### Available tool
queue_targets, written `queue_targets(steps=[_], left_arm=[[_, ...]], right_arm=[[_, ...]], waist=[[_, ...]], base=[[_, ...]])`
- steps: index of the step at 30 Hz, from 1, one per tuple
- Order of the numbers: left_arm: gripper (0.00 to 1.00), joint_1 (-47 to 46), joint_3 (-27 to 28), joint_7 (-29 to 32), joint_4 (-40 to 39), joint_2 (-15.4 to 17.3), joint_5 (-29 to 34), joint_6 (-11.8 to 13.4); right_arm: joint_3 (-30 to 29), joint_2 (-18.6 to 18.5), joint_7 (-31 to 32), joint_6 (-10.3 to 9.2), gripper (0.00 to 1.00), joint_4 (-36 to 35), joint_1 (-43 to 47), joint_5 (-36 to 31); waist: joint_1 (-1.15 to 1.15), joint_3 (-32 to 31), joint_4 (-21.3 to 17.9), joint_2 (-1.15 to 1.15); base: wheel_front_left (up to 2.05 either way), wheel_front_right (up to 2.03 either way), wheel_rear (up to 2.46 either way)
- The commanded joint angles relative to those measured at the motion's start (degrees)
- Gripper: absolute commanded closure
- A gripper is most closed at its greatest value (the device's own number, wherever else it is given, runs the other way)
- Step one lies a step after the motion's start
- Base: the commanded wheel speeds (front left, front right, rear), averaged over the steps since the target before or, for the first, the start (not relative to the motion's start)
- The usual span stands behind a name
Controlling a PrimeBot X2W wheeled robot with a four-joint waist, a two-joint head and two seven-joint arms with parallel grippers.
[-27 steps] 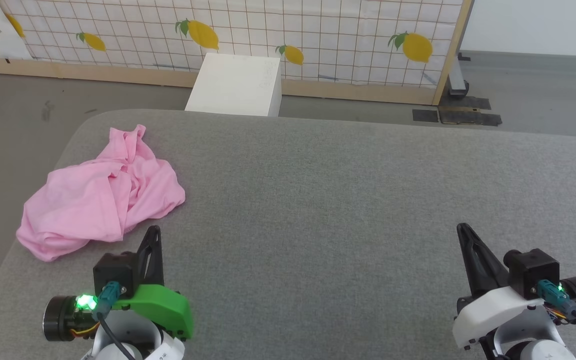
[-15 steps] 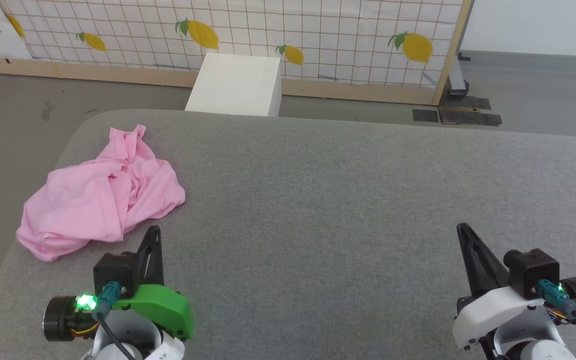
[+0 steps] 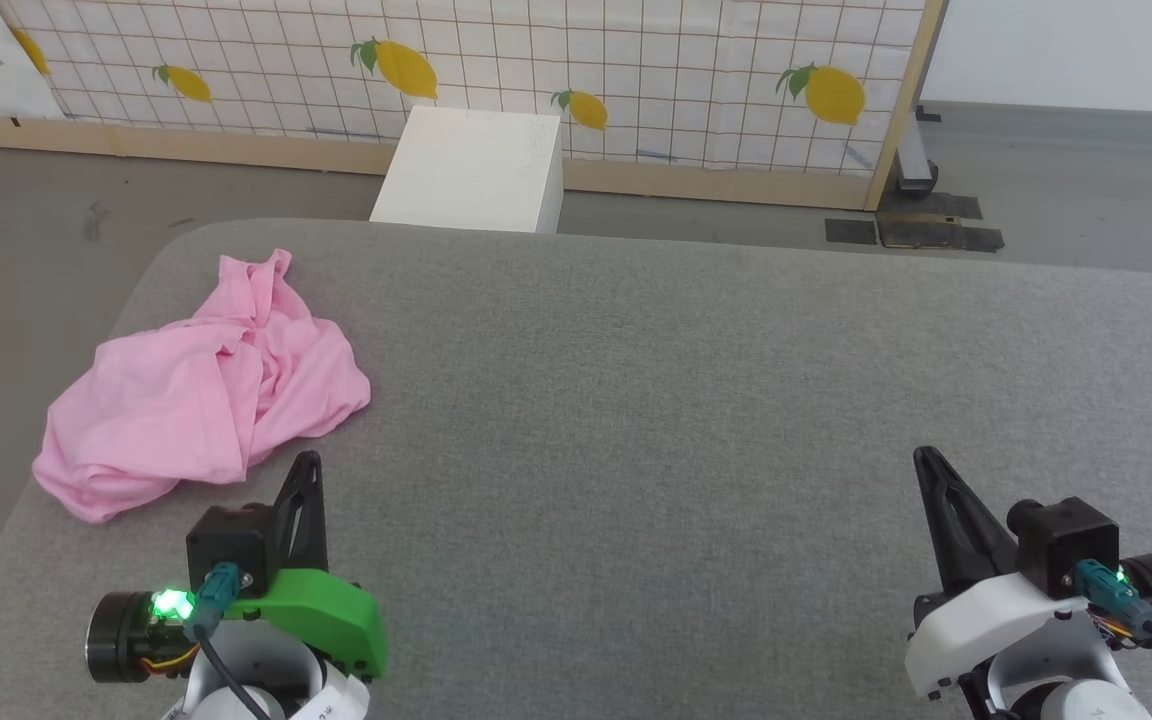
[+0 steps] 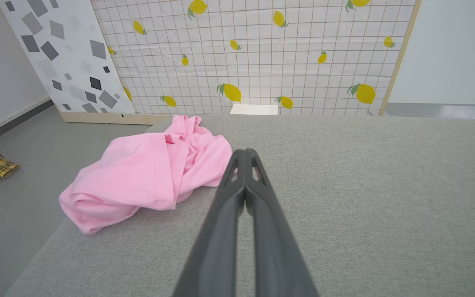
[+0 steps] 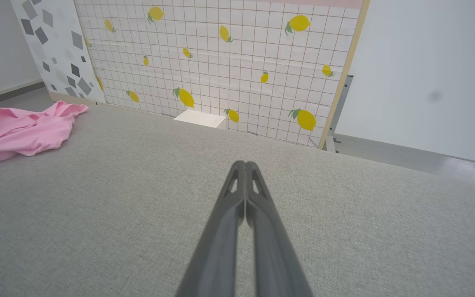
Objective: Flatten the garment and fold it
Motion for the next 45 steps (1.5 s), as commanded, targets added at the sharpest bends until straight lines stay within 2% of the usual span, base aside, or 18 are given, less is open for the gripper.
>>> queue_targets(steps=[1, 13, 14, 30, 45], left_arm=[[1.0, 0.68, 0.19, 0.08, -0.15, -0.17, 0.74, 0.37], [1.0, 0.68, 0.19, 0.08, -0.15, -0.17, 0.74, 0.37], [0.0, 0.0, -0.01, 0.0, 0.0, 0.0, 0.0, 0.0], [0.0, -0.72, -1.52, -1.53, 1.01, 0.02, -1.81, 1.02], [0.0, -0.78, -2.55, -3.32, 1.46, 0.57, -3.39, 2.43]], right_arm=[[0.1, 0.14, 0.01, -0.09, 1.0, -0.29, -1.06, -0.37], [0.1, 0.14, 0.01, -0.09, 1.0, -0.29, -1.06, -0.37], [0.0, 0.0, 0.0, 0.0, 0.0, 0.0, 0.0, 0.01], [-0.31, 0.0, -1.32, -0.01, 0.0, 1.03, -0.42, 0.52], [0.07, 0.02, -2.91, -0.02, 0.0, 1.37, -0.73, 0.5]], waist=[[0.0, 0.0, 0.0, 0.0], [0.0, 0.0, 0.0, 0.0], [0.0, 0.0, 0.0, 0.0], [0.0, 0.02, 0.87, 0.0], [0.0, 0.3, 6.24, 0.0]], base=[[0.0, 0.0, 0.0], [0.0, 0.0, 0.0], [0.0, 0.0, 0.0], [0.0, 0.0, 0.0], [0.0, 0.0, 0.0]])
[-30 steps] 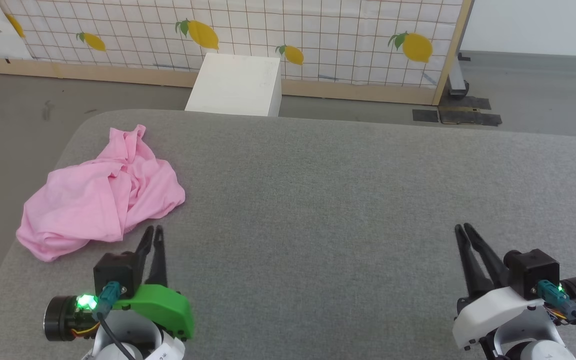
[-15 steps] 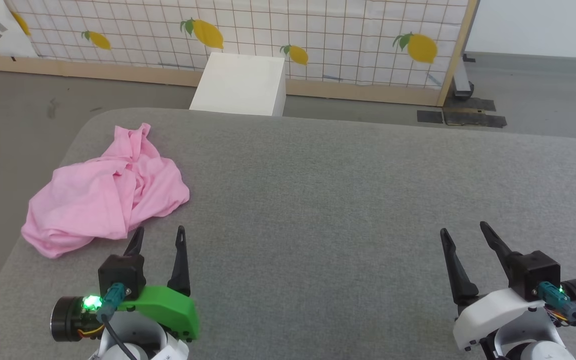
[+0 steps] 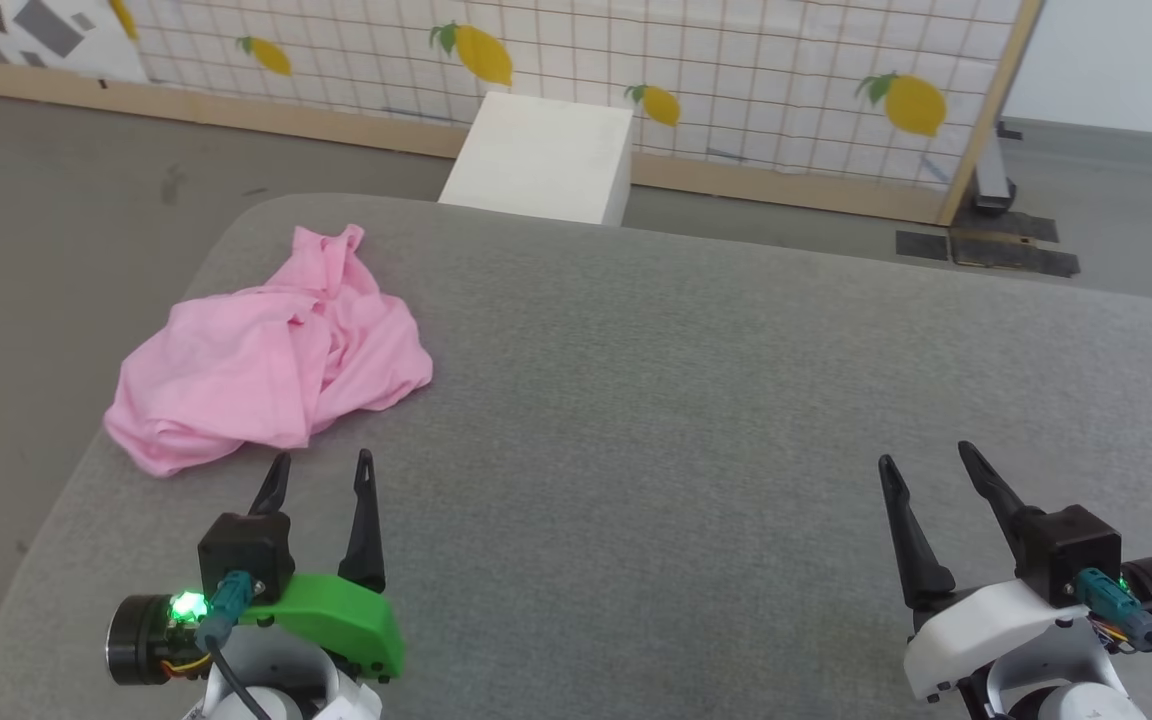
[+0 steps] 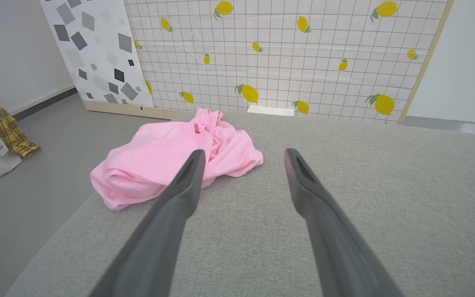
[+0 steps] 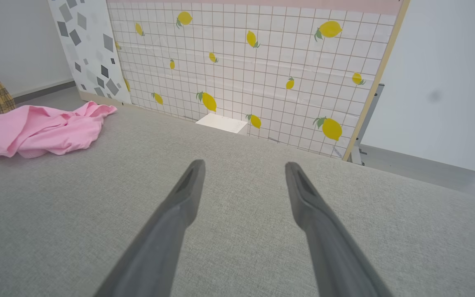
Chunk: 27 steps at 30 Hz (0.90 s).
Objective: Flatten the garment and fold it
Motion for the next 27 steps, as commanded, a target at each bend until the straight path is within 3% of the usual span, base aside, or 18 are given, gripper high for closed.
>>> queue_targets(steps=[1, 27], left_arm=[[0.0, -0.59, -0.24, -0.82, 0.2, 0.37, -1.02, 0.51], [0.0, 0.43, -1.44, -3.88, 0.19, 0.93, -3.45, 2.62]], right_arm=[[0.12, 0.03, -0.58, -0.02, 0.0, 0.19, -0.8, 0.27], [1.06, 0.07, -2.15, -0.04, 0.0, 0.92, -1.5, 0.82]], waist=[[0.0, 0.13, 1.55, 0.0], [0.0, 0.25, 11.7, 0.0]], base=[[0.0, 0.0, 0.0], [0.0, 0.0, 0.0]])
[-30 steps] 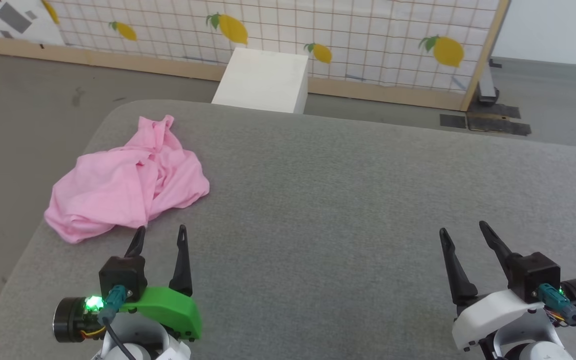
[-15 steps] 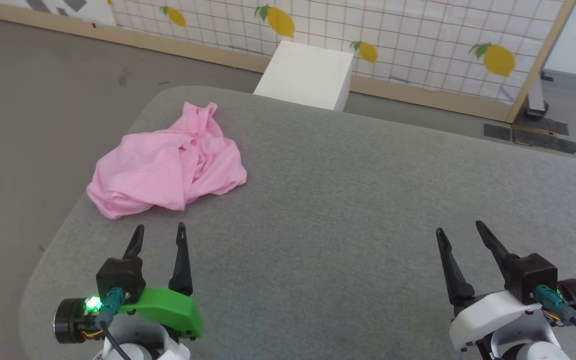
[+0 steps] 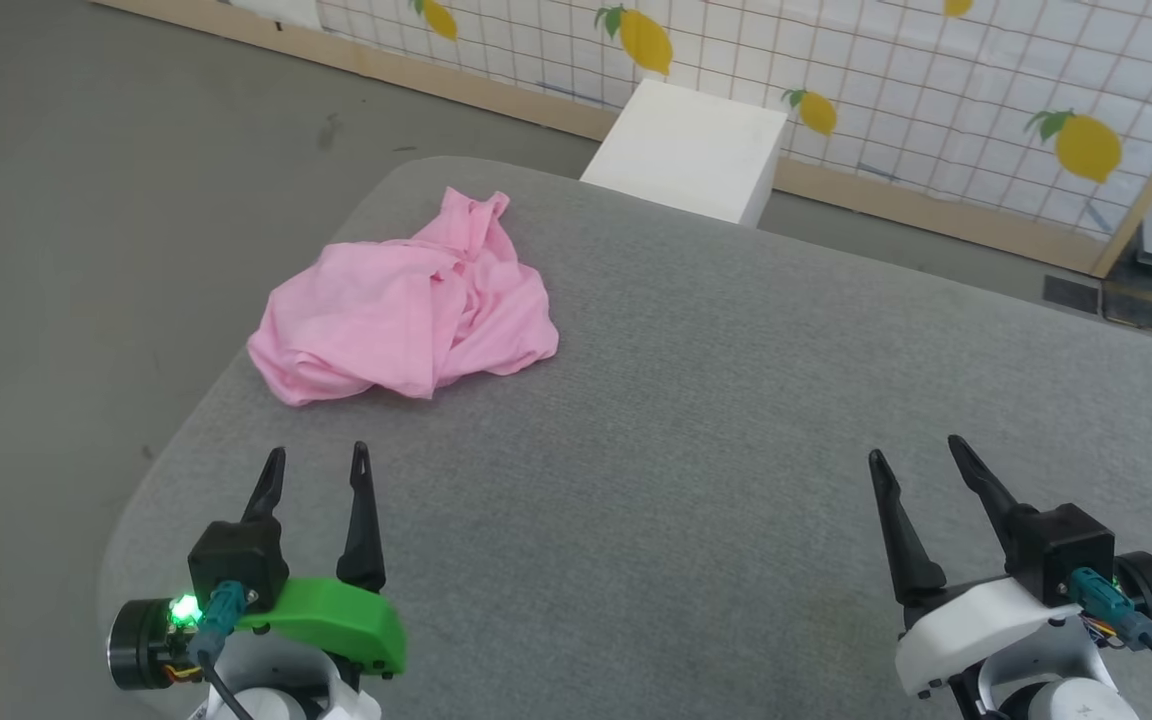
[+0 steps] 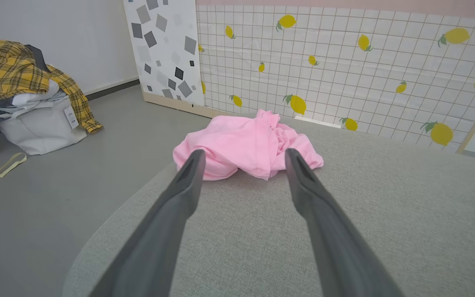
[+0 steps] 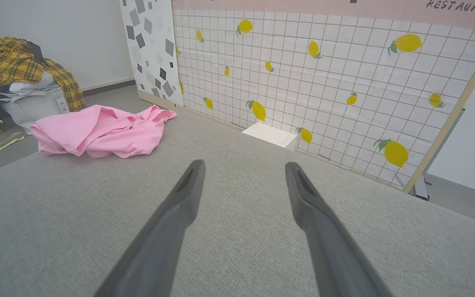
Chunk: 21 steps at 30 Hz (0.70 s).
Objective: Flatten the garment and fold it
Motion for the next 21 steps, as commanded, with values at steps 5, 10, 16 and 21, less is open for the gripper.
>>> queue_targets(steps=[5, 10, 16, 21], left_arm=[[0.0, 0.71, 0.07, -1.01, 0.08, 0.61, -1.19, 1.01], [0.0, 1.14, 0.14, -1.61, 0.04, 0.77, -1.75, 1.53], [0.0, 0.93, -0.3, -2.31, 0.19, 0.77, -2.26, 2.04], [0.0, 0.68, -0.72, -2.92, 0.34, 0.71, -2.68, 2.5]], right_arm=[[0.76, 0.07, -0.83, -0.04, 0.0, 0.55, -1.02, 0.72], [1.23, 0.08, -1.2, -0.04, 0.0, 0.58, -1.74, 0.59], [0.94, 0.08, -1.64, -0.05, 0.0, 0.74, -1.46, 0.56], [0.98, 0.09, -1.88, -0.05, 0.0, 0.88, -1.79, 0.49]], waist=[[0.0, -0.3, 1.86, 0.0], [0.0, 0.19, 2.59, 0.0], [0.0, 0.53, 4.2, 0.0], [0.0, 0.9, 5.5, 0.0]], base=[[0.0, 0.0, 0.0], [0.0, 0.0, 0.0], [0.0, 0.0, 0.0], [0.0, 0.0, 0.0]])
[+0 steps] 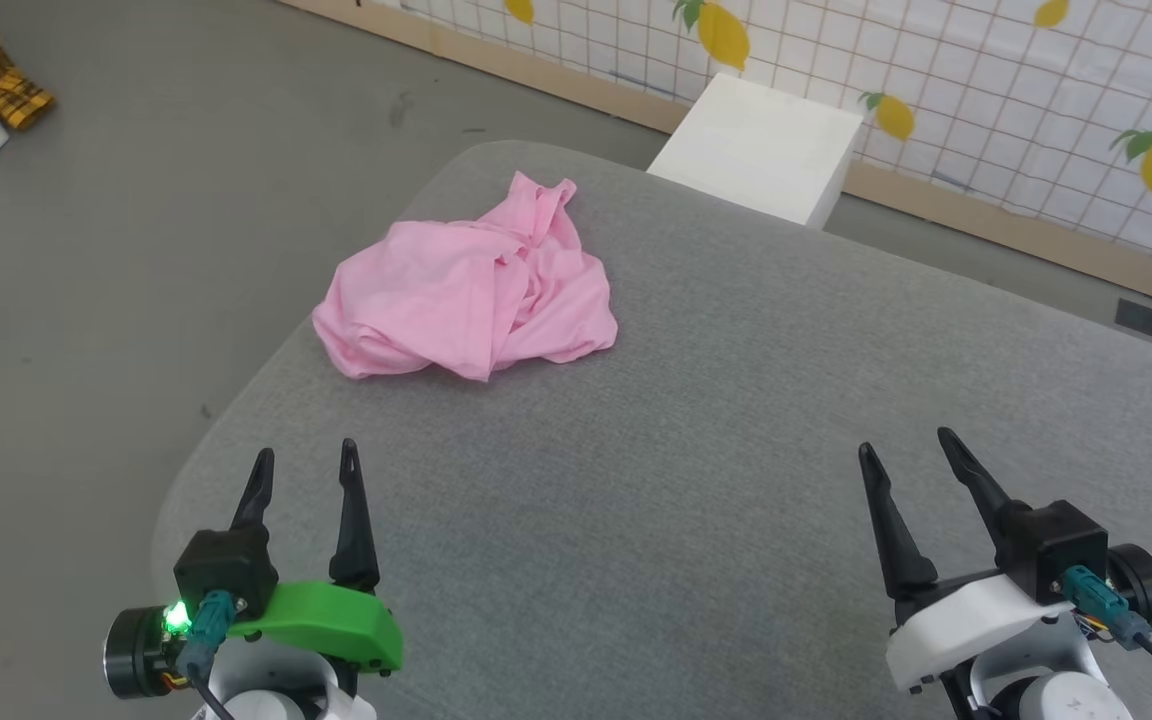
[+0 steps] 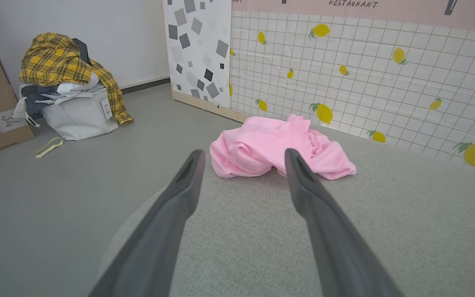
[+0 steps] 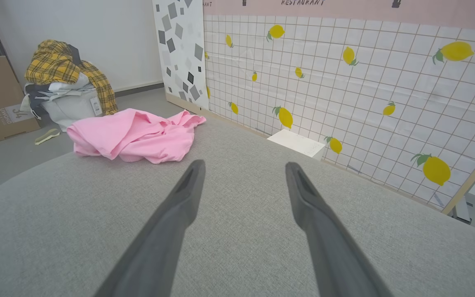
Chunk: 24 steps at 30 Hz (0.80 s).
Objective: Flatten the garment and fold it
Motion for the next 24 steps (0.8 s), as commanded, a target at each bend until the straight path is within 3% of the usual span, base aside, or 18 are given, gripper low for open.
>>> queue_targets(steps=[1, 24], left_arm=[[0.0, 0.52, -0.24, -0.64, 0.25, 0.33, -0.31, 0.59], [0.0, 0.45, -1.46, -3.35, 1.62, 0.27, -2.76, 2.06]], right_arm=[[0.08, 0.06, -0.59, -0.05, 0.0, 0.2, -1.13, 0.01], [0.93, 0.09, -2.34, -0.07, 0.0, 0.28, -2.39, -0.33]], waist=[[0.0, 0.29, 0.63, 0.0], [0.0, 1.68, 5.65, 0.0]], base=[[0.0, 0.0, 0.0], [0.0, 0.0, 0.0]])
